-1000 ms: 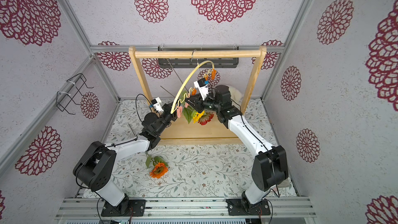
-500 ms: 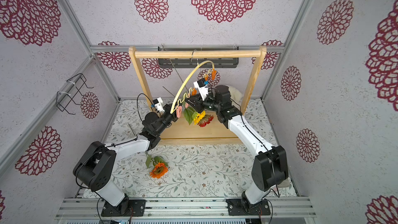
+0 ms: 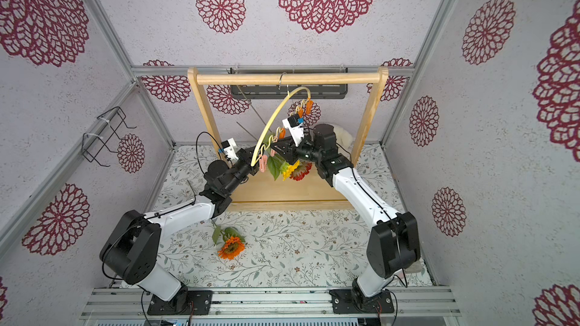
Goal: Dry the flowers on a clothes hanger
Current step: Clamp the flower onto the hanger.
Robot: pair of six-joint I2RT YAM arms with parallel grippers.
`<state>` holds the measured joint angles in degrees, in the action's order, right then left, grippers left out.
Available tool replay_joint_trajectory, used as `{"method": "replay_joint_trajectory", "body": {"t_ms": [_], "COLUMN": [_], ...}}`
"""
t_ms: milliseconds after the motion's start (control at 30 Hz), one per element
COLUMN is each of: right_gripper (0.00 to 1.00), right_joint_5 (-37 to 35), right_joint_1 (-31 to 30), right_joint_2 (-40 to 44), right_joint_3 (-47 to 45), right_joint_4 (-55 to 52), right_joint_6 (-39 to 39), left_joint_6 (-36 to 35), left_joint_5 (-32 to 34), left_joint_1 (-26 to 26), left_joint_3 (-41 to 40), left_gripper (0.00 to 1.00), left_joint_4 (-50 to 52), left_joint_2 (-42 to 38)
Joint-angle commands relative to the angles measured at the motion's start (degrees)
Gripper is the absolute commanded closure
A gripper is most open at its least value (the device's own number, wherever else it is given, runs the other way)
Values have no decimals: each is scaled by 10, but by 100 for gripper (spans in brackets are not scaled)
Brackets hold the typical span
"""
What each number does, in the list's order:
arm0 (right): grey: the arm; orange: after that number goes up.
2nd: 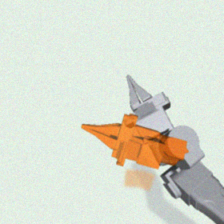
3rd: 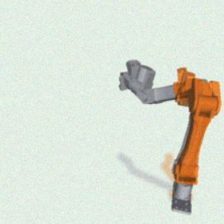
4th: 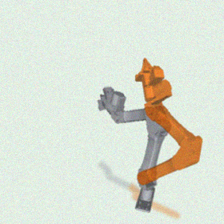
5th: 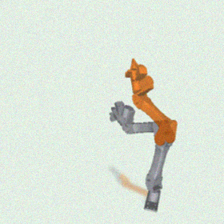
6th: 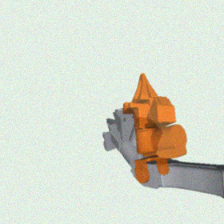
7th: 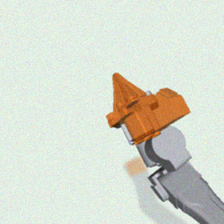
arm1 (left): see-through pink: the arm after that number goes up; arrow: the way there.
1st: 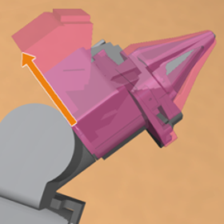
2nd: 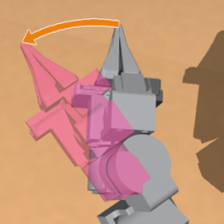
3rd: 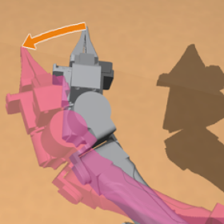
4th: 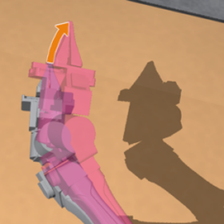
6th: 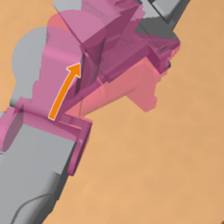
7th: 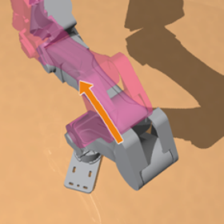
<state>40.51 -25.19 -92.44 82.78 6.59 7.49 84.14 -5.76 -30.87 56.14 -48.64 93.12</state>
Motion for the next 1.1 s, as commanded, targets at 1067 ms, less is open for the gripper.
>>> {"method": "replay_joint_trajectory", "body": {"t_ms": [1067], "right_gripper": [86], "right_joint_5": [5], "right_joint_1": [-3], "right_joint_2": [6], "right_joint_3": [6], "right_joint_4": [-2], "right_joint_6": [5], "left_joint_6": [-12], "left_joint_5": [-27], "left_joint_1": [-6], "left_joint_3": [22], "left_gripper": [100], "left_joint_4": [2], "left_joint_2": [-9]}}
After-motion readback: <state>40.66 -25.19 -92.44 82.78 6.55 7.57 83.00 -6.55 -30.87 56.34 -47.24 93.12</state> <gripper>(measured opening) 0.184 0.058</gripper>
